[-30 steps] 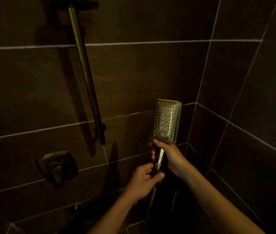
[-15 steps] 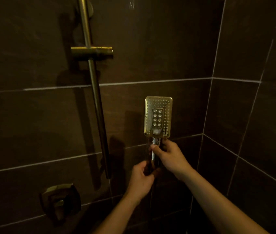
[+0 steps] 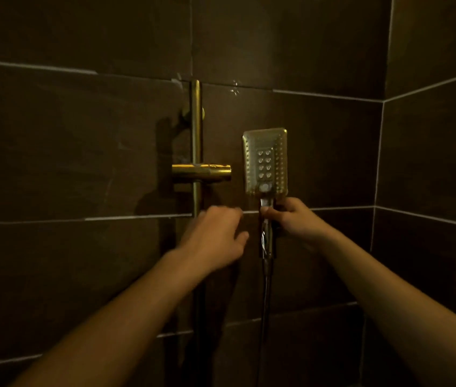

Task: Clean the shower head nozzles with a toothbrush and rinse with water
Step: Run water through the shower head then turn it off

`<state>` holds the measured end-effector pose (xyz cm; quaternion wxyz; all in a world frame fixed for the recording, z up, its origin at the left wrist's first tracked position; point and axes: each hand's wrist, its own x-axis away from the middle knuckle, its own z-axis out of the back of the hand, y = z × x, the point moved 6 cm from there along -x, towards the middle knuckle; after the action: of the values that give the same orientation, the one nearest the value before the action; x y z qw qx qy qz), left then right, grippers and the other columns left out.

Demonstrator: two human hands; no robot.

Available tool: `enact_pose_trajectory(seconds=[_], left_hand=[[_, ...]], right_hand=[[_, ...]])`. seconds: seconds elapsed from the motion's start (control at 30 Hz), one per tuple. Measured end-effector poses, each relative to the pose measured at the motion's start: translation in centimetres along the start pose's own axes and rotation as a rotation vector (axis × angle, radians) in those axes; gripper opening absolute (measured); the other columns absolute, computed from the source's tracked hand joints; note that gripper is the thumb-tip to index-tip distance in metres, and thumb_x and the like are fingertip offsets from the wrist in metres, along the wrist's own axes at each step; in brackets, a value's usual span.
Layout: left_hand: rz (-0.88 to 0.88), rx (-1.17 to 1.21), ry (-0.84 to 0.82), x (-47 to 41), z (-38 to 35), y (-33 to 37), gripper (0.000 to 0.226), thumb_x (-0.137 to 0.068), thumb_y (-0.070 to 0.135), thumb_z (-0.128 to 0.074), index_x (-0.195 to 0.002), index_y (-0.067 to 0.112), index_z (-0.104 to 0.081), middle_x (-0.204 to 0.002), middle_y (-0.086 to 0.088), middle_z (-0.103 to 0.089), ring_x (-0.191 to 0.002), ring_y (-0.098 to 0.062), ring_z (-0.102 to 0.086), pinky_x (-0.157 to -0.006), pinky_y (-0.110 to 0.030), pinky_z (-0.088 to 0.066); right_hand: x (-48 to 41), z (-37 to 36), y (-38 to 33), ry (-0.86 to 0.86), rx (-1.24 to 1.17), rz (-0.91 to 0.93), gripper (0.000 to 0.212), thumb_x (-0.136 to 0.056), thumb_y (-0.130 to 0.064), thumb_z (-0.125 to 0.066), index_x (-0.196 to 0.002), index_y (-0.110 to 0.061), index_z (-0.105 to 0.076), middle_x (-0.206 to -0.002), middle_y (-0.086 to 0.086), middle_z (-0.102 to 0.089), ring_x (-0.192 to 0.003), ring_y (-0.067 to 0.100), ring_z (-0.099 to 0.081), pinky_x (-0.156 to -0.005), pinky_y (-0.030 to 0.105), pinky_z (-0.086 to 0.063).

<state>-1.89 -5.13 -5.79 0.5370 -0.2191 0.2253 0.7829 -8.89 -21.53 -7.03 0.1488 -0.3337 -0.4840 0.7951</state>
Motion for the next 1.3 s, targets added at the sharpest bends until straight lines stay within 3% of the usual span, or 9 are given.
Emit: enact_pose_trajectory(seconds=[0.13,0.23,0.37,0.53,0.77,0.87,0.93,1.13,1.3], left_hand=[[-0.099,-0.253,0.189,-1.9,6.5,-2.0,0.053,-0.09,0.041,-0.059,-0.139,0.025,-0.047,-0.146,-0.002,-0.046,-0.136,-0.024,-0.04,-0.106,-0.044,-0.044],[-0.012,-0.352,0.062,-2.8,7.1,-5.0,0.075,-0.09,0.042,-0.059,-0.153,0.031,-0.02,-0.162,-0.008,-0.019,-0.15,-0.028,-0.018,-0.114,-0.048,-0.032],[0.02,-0.35,-0.026,-2.8,5.9,-6.7,0.088,-0.09,0.038,-0.061,-0.154,0.04,0.0,-0.166,-0.005,0.001,-0.153,-0.028,-0.005,-0.112,-0.05,-0.038],[0.029,-0.302,0.006,-3.0,5.8,-7.1,0.087,-0.09,0.035,-0.061,-0.153,0.043,-0.002,-0.166,-0.003,0.001,-0.153,-0.027,-0.005,-0.111,-0.053,-0.039],[0.044,-0.334,0.003,-3.0,5.6,-6.8,0.086,-0.091,0.033,-0.058,-0.153,0.043,0.0,-0.166,-0.001,0.004,-0.153,-0.026,-0.003,-0.109,-0.053,-0.039],[0.039,-0.335,0.001,-3.0,5.6,-6.9,0.085,-0.091,0.034,-0.058,-0.153,0.044,0.0,-0.166,-0.001,0.004,-0.153,-0.026,-0.003,-0.108,-0.054,-0.039],[0.037,-0.333,-0.004,-3.1,5.6,-7.0,0.085,-0.092,0.035,-0.057,-0.152,0.044,0.001,-0.166,0.0,0.005,-0.153,-0.026,-0.003,-0.108,-0.054,-0.038],[0.036,-0.333,-0.009,-3.3,5.5,-7.0,0.089,-0.089,0.039,-0.06,-0.152,0.045,0.002,-0.166,0.0,0.006,-0.153,-0.026,-0.002,-0.107,-0.055,-0.039],[0.024,-0.338,0.009,-3.2,5.6,-7.0,0.089,-0.088,0.036,-0.061,-0.153,0.043,-0.001,-0.166,-0.002,0.003,-0.153,-0.027,-0.005,-0.106,-0.055,-0.04]], right_hand=[[-2.5,1.2,-5.4,0.027,-0.045,0.056,0.022,-0.102,-0.012,-0.052,-0.119,0.0,-0.061,-0.103,0.013,-0.067,-0.097,0.03,-0.066,-0.079,0.043,-0.056],[-4.0,1.8,-8.6,0.043,-0.051,0.1,0.03,-0.102,-0.009,-0.053,-0.125,0.008,-0.057,-0.108,0.018,-0.062,-0.102,0.033,-0.063,-0.086,0.047,-0.055],[-5.6,1.7,-12.3,0.055,-0.049,0.158,0.028,-0.1,-0.007,-0.055,-0.125,0.005,-0.059,-0.109,0.014,-0.064,-0.098,0.027,-0.064,-0.075,0.036,-0.054],[-7.8,1.5,-15.8,0.065,-0.069,0.217,0.029,-0.099,-0.007,-0.057,-0.126,0.0,-0.06,-0.111,0.014,-0.066,-0.103,0.027,-0.066,-0.087,0.045,-0.056],[-9.8,-0.1,-17.6,0.059,-0.124,0.293,0.022,-0.097,-0.01,-0.061,-0.119,-0.009,-0.063,-0.107,0.007,-0.067,-0.105,0.027,-0.066,-0.09,0.047,-0.056],[-10.2,-0.6,-18.0,0.057,-0.16,0.333,0.011,-0.098,-0.008,-0.059,-0.106,-0.012,-0.065,-0.097,0.006,-0.068,-0.092,0.021,-0.07,-0.079,0.042,-0.057],[-10.2,-0.6,-18.5,0.056,-0.203,0.359,0.01,-0.099,-0.006,-0.056,-0.1,-0.013,-0.064,-0.093,0.006,-0.069,-0.089,0.018,-0.071,-0.08,0.04,-0.058],[-10.0,-1.2,-18.4,0.02,-0.378,0.385,0.019,-0.101,-0.008,-0.052,-0.117,-0.006,-0.062,-0.099,0.004,-0.069,-0.096,0.017,-0.07,-0.084,0.035,-0.056],[-9.8,-3.1,-17.5,-0.051,-0.436,0.391,0.016,-0.102,-0.009,-0.051,-0.112,-0.008,-0.063,-0.098,0.004,-0.068,-0.094,0.015,-0.068,-0.081,0.031,-0.056]])
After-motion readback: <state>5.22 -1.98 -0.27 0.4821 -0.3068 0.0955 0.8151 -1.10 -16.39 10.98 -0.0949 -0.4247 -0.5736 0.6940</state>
